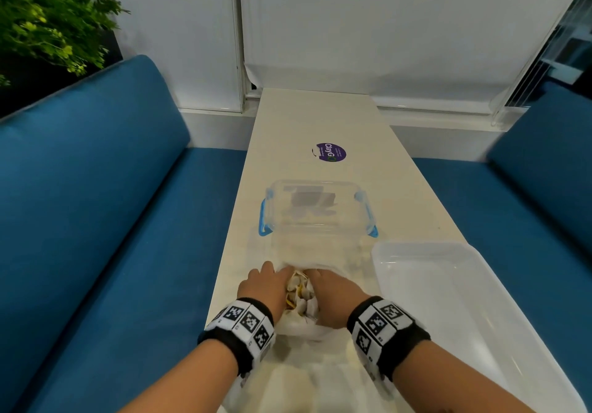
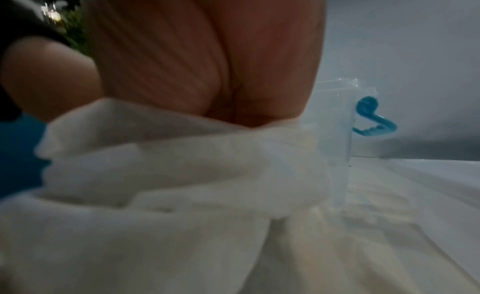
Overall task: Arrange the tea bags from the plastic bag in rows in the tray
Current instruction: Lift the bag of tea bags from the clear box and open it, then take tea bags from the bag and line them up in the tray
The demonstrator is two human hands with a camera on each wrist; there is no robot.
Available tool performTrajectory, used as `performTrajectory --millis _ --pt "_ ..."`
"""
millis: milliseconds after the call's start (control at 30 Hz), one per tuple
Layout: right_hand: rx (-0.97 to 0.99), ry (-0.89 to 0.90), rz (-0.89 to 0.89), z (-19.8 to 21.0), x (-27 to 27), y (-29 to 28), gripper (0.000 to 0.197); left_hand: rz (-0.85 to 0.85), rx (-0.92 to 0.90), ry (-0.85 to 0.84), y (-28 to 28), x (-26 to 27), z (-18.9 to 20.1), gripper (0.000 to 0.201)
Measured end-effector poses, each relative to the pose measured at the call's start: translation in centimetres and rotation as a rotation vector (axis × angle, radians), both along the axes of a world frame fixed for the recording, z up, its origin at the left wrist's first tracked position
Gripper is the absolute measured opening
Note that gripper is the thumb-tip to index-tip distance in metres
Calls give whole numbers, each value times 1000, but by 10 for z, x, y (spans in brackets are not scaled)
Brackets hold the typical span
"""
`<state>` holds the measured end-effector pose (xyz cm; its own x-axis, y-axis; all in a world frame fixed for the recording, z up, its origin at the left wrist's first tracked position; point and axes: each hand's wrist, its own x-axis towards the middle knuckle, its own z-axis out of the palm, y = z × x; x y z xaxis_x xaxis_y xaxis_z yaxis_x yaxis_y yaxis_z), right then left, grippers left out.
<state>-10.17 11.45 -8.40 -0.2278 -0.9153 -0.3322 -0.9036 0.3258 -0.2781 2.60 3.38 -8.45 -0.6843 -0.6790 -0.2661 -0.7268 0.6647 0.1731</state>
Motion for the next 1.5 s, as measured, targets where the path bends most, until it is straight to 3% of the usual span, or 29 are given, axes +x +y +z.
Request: performTrajectory --millis 200,367,500,633,767,1033,1133,1333,1400,1500 --pt "-35 -54 -29 -9 -3 6 82 -1 72 74 -1 13 -16 59" --pt "-70 -290 -120 19 -3 1 78 10 186 223 -13 12 -14 59" --pt "-3 -135 -41 29 8 -8 83 41 188 251 -9 8 -14 58" --pt "63 92 70 25 14 -11 55 65 160 229 -8 9 -12 65" --pt "12 78 45 25 13 -9 34 95 162 209 -7 9 -11 69" --pt "-183 -93 -119 32 4 -2 21 86 154 268 -6 13 -8 62" --pt "-266 -187 -172 47 -2 1 15 102 158 373 -5 17 -3 52" --pt "-403 -356 -227 89 -15 18 29 246 243 789 9 17 31 35" --pt "-453 -386 -224 106 -19 26 28 308 398 929 18 10 47 33" --pt "-508 -417 -229 132 -28 40 22 390 796 1084 36 -7 76 44"
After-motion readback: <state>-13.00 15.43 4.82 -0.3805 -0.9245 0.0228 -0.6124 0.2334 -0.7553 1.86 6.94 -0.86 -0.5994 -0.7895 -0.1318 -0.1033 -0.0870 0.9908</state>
